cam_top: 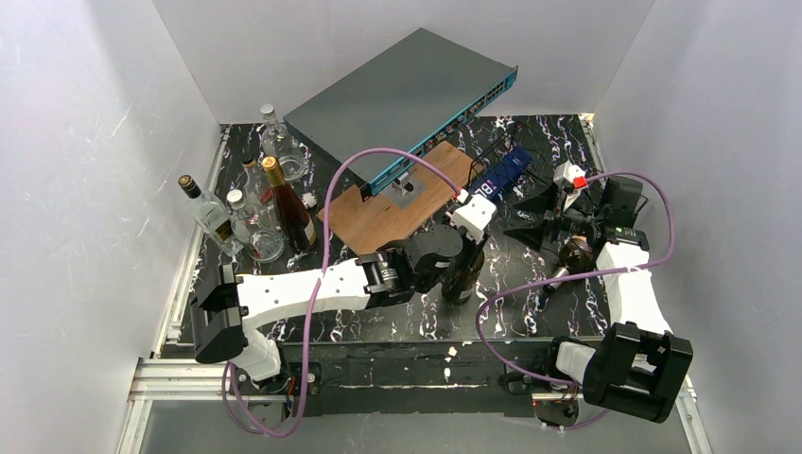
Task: Take the wine bottle off the wine rack
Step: Move the wine bottle to the center of the board.
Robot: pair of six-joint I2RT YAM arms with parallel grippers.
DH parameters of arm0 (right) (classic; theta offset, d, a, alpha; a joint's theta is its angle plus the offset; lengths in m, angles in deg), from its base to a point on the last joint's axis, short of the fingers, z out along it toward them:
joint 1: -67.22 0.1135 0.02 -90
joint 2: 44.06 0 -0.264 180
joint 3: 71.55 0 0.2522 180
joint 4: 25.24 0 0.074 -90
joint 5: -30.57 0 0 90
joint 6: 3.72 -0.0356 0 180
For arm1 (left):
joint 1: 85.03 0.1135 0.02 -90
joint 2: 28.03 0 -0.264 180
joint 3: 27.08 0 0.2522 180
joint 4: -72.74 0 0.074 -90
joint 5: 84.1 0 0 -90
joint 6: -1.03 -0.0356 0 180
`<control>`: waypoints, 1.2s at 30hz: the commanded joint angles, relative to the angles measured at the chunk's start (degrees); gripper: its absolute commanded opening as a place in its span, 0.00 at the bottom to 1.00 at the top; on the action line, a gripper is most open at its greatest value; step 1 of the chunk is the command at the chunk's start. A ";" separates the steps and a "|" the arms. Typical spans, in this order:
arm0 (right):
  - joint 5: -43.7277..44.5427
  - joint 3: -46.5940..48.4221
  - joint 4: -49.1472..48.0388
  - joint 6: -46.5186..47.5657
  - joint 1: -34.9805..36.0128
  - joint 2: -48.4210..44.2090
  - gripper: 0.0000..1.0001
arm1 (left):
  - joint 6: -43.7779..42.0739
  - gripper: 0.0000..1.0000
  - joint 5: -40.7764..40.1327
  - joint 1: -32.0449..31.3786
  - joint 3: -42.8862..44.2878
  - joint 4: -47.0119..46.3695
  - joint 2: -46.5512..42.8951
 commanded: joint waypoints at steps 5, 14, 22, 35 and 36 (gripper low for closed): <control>0.08 -0.10 -1.74 -0.56 -0.40 -1.38 0.83 | -2.46 0.00 1.88 -0.26 1.65 0.05 -2.85; 0.29 -0.10 -1.74 -0.51 -0.45 -1.42 0.83 | -4.07 0.00 0.21 0.03 -1.56 4.87 -13.15; 0.48 -0.22 -1.78 -0.47 -0.52 -1.34 0.83 | -2.08 0.00 0.03 2.14 -4.59 12.51 -21.55; 0.63 -0.45 -1.92 -0.47 -0.72 -0.98 0.84 | -0.10 0.00 -1.36 11.87 -10.92 22.34 -35.15; 0.67 -0.45 -1.92 -0.47 -0.72 -0.98 0.84 | -0.19 0.00 -1.55 12.68 -11.38 22.85 -36.22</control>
